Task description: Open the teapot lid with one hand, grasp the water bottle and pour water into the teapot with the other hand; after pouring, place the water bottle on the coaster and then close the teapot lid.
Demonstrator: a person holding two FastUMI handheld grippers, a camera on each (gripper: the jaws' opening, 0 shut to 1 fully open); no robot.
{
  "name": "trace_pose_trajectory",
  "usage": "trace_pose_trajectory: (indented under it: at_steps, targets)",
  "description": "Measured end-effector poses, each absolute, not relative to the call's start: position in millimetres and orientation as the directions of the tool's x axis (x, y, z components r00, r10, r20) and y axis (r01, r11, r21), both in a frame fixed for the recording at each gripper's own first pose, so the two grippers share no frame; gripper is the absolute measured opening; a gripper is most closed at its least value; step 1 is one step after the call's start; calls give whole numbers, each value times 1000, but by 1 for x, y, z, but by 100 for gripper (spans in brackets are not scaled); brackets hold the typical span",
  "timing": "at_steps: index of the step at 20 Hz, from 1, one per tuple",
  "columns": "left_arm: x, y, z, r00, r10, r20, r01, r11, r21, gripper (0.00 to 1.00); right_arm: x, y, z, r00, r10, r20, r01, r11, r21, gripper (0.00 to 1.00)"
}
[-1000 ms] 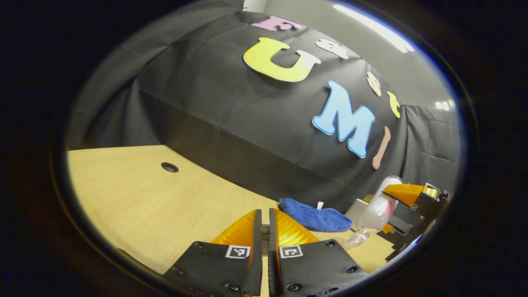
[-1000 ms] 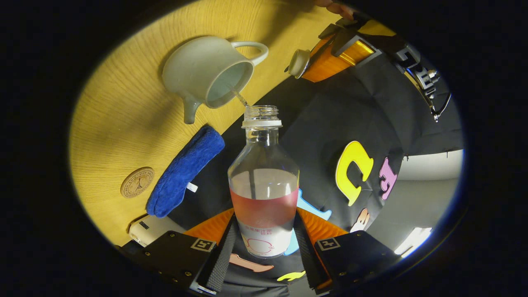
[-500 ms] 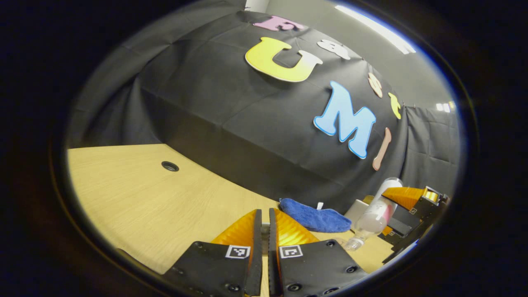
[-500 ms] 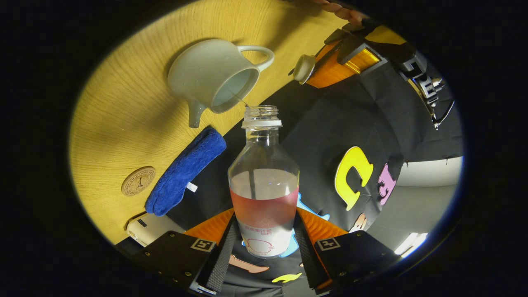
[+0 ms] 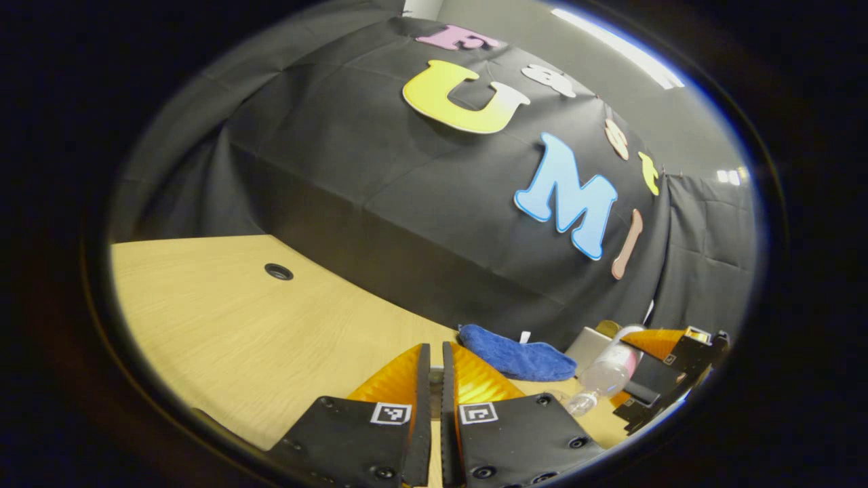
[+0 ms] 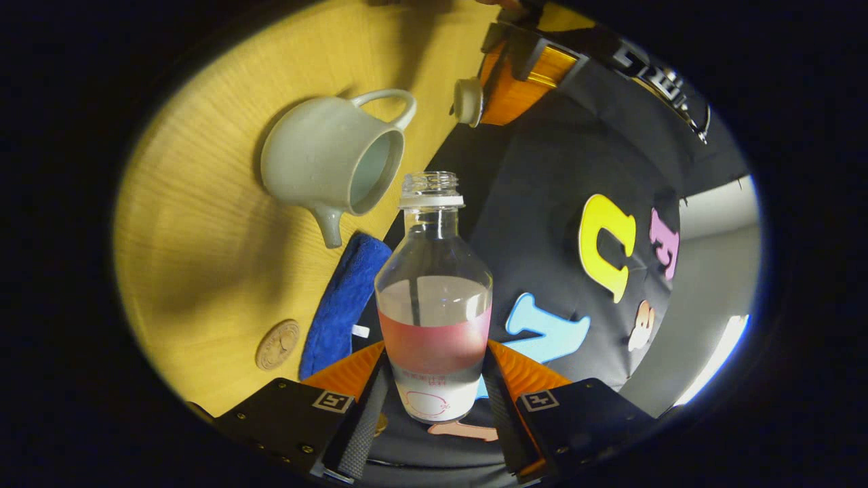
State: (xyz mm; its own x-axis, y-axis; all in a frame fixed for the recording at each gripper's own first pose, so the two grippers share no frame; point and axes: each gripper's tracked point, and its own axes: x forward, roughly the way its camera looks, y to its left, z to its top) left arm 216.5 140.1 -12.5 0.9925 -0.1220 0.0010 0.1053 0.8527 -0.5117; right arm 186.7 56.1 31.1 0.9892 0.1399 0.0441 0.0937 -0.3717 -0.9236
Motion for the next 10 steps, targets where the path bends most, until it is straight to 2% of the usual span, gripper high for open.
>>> trace_pose_trajectory:
  at_steps: [2, 10]
  targets:
    - [215, 143, -13, 993, -119, 1, 103, 854, -510, 12, 188, 51, 22, 992, 127, 23, 59, -284, -957, 74]
    - [218, 135, -20, 990, -136, -24, 105, 858, -503, 12, 183, 24, 12, 997, 58, -56, -68, 216, -974, 75]
